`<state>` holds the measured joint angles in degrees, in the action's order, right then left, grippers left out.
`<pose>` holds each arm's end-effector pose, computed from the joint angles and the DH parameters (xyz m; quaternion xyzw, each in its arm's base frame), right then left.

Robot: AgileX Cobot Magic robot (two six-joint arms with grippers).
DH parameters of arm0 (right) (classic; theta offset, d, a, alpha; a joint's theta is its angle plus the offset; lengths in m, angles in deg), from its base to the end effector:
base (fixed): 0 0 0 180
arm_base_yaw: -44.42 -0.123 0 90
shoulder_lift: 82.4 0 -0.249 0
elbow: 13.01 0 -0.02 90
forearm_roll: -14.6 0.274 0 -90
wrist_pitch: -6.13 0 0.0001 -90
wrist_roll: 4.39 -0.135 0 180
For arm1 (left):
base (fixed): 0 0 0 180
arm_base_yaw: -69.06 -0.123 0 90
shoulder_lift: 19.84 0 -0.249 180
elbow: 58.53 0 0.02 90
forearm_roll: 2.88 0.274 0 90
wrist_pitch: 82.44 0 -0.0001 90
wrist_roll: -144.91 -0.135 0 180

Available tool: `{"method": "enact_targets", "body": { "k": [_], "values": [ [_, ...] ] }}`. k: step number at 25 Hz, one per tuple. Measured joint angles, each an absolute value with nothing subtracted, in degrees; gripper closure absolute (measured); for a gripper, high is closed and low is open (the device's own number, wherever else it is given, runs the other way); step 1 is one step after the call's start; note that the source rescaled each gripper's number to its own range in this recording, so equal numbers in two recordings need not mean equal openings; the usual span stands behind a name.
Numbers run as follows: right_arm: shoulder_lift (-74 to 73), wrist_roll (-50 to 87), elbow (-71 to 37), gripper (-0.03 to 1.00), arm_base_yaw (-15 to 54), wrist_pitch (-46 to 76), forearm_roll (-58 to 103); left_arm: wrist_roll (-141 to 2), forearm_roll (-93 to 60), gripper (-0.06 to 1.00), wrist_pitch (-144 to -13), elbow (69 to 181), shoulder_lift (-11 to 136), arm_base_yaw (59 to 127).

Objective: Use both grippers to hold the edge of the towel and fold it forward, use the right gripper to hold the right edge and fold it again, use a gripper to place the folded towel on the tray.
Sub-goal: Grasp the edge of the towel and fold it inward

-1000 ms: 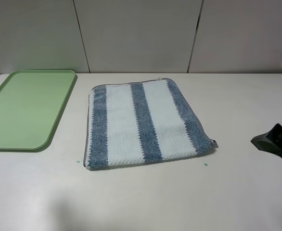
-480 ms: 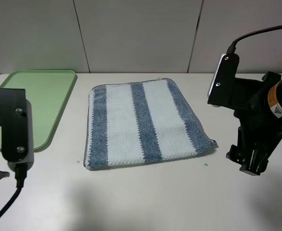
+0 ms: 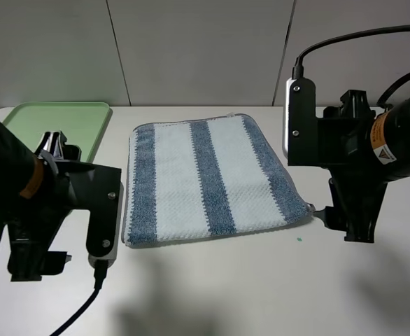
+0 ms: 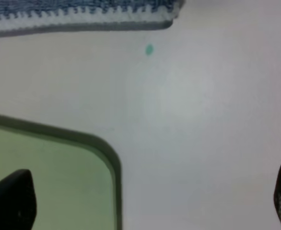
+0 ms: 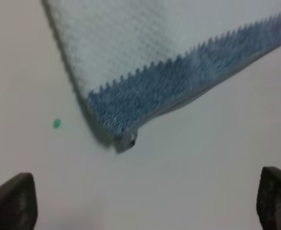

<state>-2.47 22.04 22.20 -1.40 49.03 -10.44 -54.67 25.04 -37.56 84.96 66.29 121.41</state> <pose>0.2140 0.1644 0.1524 -0.6682 0.6988 -0.1413 0.2128 0.1940 -0.1784 0.1180 0.6891 0.6919 0.1504 0.1542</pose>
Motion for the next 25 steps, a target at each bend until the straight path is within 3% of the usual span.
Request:
{"method": "enact_targets", "body": {
  "k": [25],
  "values": [
    [9.68,25.77,23.14,-0.03,5.24,40.4,-12.83,-59.42,28.75,-0.05,-47.63,84.95,80.55,121.41]
  ]
}}
